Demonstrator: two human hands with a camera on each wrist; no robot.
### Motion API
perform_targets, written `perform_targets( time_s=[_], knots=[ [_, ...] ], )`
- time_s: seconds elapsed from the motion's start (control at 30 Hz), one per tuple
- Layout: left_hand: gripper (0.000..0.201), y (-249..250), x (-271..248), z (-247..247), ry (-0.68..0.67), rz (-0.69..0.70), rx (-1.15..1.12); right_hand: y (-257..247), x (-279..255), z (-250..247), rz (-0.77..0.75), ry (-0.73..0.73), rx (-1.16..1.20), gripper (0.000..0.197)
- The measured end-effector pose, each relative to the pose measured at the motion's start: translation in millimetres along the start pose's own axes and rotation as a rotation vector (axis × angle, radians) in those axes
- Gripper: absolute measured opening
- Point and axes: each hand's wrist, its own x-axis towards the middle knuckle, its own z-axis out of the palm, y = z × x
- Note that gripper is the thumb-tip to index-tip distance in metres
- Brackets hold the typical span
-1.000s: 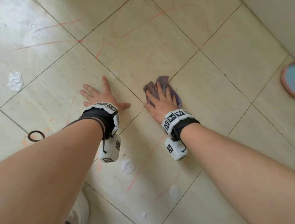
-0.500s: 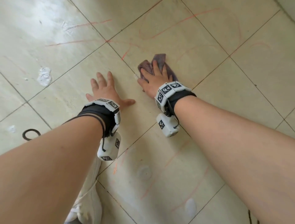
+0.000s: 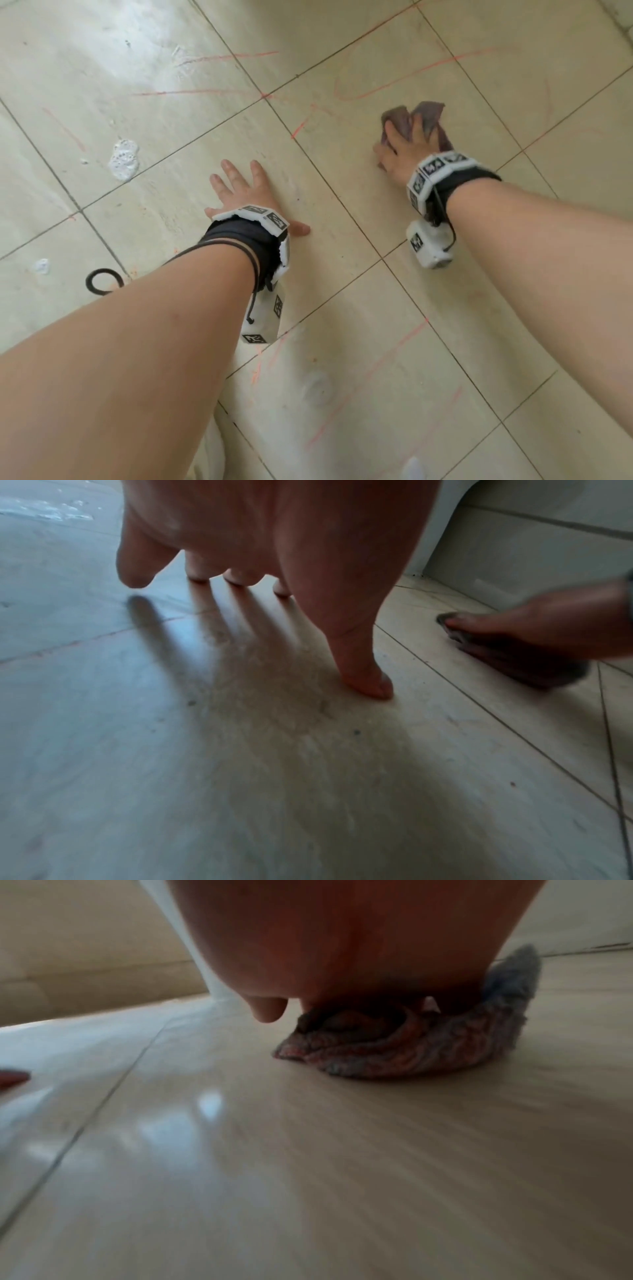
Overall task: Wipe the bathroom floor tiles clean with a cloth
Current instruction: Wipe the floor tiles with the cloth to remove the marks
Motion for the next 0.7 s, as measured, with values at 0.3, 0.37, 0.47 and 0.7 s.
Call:
perform_targets(
  time_s=[0.3, 0.37, 0.47, 0.7],
  knots=[
    [0.14, -7, 0, 3, -0.001, 0.047, 0.004, -111, -44, 24, -0.413, -0.057, -0.053, 0.052],
    [0.14, -9, -1, 4, 0.005, 0.051, 0.01, -75, -59, 39, -0.432, -0.069, -0.055, 0.053],
    [0.141, -8, -3, 2, -0.016, 0.052, 0.004, -12, -69, 39, -0.312, -0.051, -0.088, 0.056],
    [0.142, -8, -1, 1, -0.022, 0.058, -0.008, -33, 3, -10, -0.226, -0.046, -0.138, 0.05]
  ],
)
